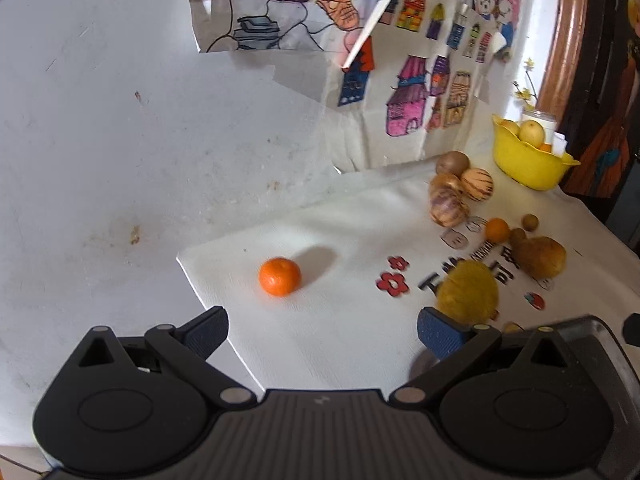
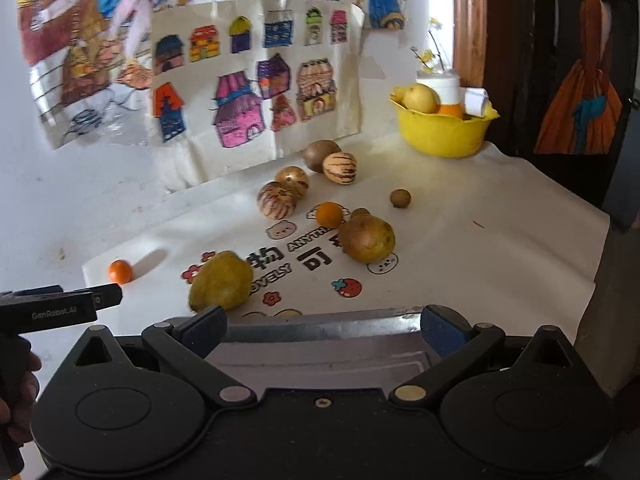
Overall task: Organize fruits
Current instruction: 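Reach the left tool to the mandarin orange while the right tool reaches the yellow pear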
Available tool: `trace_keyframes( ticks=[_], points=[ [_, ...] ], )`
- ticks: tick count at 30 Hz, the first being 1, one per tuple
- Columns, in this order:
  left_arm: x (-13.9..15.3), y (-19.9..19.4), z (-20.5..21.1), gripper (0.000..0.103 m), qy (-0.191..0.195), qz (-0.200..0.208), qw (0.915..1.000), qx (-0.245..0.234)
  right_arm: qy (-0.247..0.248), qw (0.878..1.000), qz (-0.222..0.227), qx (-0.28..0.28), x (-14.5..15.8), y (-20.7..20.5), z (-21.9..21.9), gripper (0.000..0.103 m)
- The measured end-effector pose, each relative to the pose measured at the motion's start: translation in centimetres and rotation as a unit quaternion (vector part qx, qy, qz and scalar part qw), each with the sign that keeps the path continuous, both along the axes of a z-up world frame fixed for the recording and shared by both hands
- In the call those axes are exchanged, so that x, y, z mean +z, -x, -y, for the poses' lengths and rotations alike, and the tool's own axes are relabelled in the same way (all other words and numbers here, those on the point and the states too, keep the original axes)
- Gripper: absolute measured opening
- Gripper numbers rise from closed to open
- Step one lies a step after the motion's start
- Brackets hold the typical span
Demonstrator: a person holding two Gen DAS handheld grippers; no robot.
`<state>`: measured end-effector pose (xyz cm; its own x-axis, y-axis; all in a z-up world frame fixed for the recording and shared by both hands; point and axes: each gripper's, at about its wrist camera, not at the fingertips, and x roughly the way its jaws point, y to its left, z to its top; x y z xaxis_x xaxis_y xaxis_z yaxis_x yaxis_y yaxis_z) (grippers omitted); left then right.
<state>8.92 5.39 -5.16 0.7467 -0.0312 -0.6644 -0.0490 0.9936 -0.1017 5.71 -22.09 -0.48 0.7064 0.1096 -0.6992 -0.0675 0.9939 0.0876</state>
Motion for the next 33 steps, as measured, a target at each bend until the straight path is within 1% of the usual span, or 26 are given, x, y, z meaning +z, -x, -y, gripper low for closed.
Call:
trace_keyframes(
  ticks=[4, 7, 11, 13, 16, 20, 26, 28, 33],
  points=[
    [-0.8, -1.4, -0.2, 0.102, -0.006, -0.003, 0.9999, 0.011, -0.011, 1.000, -0.005, 0.005, -0.3, -1.3, 0.0, 0.103],
    [-1.4, -2.5, -0.4, 0.102, -0.011, -0.008, 0.9998, 0.013, -0.008, 1.000, -0.011, 0.011, -0.6, -2.2, -0.4, 0.103],
    [-2.2, -3.7, -0.8, 0.102, -0.006, -0.010, 0.9998, 0.014, -0.006, 1.000, -0.018, 0.015, -1.1, -3.3, -0.8, 0.103],
    [-2.6, -4.2, -1.0, 0.101, -0.007, -0.010, 0.9998, 0.016, -0.005, 1.000, -0.022, 0.018, -1.5, -3.8, -0.9, 0.103],
    [-3.2, -5.1, -1.1, 0.093, -0.013, -0.018, 0.9996, 0.020, -0.007, 0.999, -0.028, 0.019, -2.0, -4.6, -1.0, 0.103],
    [-4.1, -6.3, -1.2, 0.079, -0.013, -0.033, 0.9992, 0.020, -0.004, 0.999, -0.035, 0.022, -2.8, -5.4, -1.2, 0.103],
    [-4.7, -7.1, -1.0, 0.078, -0.022, -0.032, 0.9990, 0.021, -0.007, 0.999, -0.039, 0.029, -3.4, -6.8, -1.6, 0.102],
    [-4.7, -7.2, -0.9, 0.075, -0.027, -0.029, 0.9990, 0.020, -0.010, 0.998, -0.041, 0.035, -3.5, -7.1, -1.8, 0.102],
    [-4.7, -7.4, -0.5, 0.057, -0.040, -0.024, 0.9988, 0.013, -0.011, 0.997, -0.041, 0.060, -4.0, -7.9, -3.4, 0.102]
  ],
)
